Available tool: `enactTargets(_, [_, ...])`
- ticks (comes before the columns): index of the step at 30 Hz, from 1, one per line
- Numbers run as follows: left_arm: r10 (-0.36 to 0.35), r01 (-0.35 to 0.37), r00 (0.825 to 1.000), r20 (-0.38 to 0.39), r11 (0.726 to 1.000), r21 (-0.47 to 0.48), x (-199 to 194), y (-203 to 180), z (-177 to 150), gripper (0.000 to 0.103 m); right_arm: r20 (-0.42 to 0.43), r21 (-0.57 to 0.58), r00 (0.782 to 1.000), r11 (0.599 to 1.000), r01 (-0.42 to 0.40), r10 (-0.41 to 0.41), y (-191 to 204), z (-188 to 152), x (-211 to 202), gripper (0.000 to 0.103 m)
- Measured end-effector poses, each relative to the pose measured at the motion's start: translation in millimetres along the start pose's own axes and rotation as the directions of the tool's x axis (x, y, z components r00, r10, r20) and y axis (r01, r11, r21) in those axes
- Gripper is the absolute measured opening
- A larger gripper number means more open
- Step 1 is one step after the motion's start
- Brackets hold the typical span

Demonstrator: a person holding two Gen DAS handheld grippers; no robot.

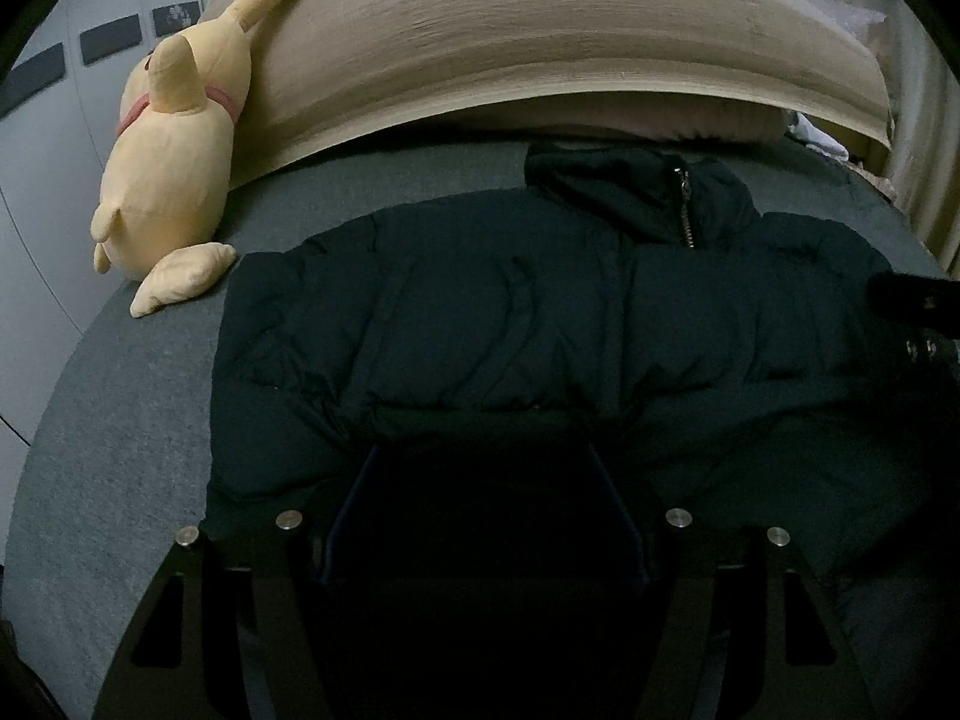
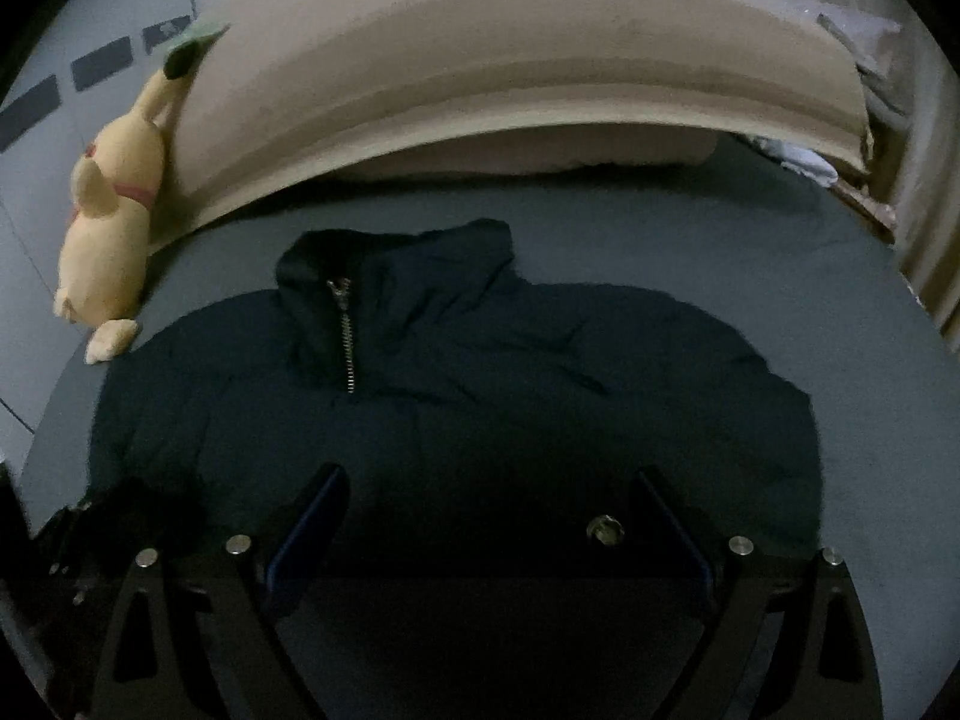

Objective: Fold large clothes

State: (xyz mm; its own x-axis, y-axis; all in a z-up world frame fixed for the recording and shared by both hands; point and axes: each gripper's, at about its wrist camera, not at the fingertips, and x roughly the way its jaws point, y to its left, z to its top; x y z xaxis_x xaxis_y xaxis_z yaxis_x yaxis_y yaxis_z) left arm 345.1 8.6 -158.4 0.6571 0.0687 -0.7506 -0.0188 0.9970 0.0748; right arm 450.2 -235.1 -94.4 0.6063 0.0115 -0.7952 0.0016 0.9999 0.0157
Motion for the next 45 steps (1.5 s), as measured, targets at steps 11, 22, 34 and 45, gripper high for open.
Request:
enactTargets(11, [-0.001, 0.001, 1.000, -0.015, 1.000, 0.000, -10, 4, 3, 0.073, -0.065, 0.063, 0.998, 0.998, -0.021, 0.025, -22, -7, 6, 0.099])
enactTargets(22, [0.021, -0.021, 1.000, 0.014, 0.999, 0.042, -21, -18, -9, 0.074, -0.014, 0.007, 0.998, 0.998, 0.065, -0.065, -50, -71, -32, 0.100])
enactTargets(34, [-0.051, 0.051, 0.999, 0.000, 0.999, 0.013, -40, 6, -14, 0.077, -0.018, 0.132, 1.000, 0.991, -0.019, 0.022, -84, -90, -47, 0.102])
enactTargets(45, [-0.104, 0.093, 0.994, -0.034, 0.965, -0.245, -114, 122, -115, 0.077, 0.055, 0.470, 0.985, 0.866, -0.171, 0.165, -194, -217, -147, 0.103])
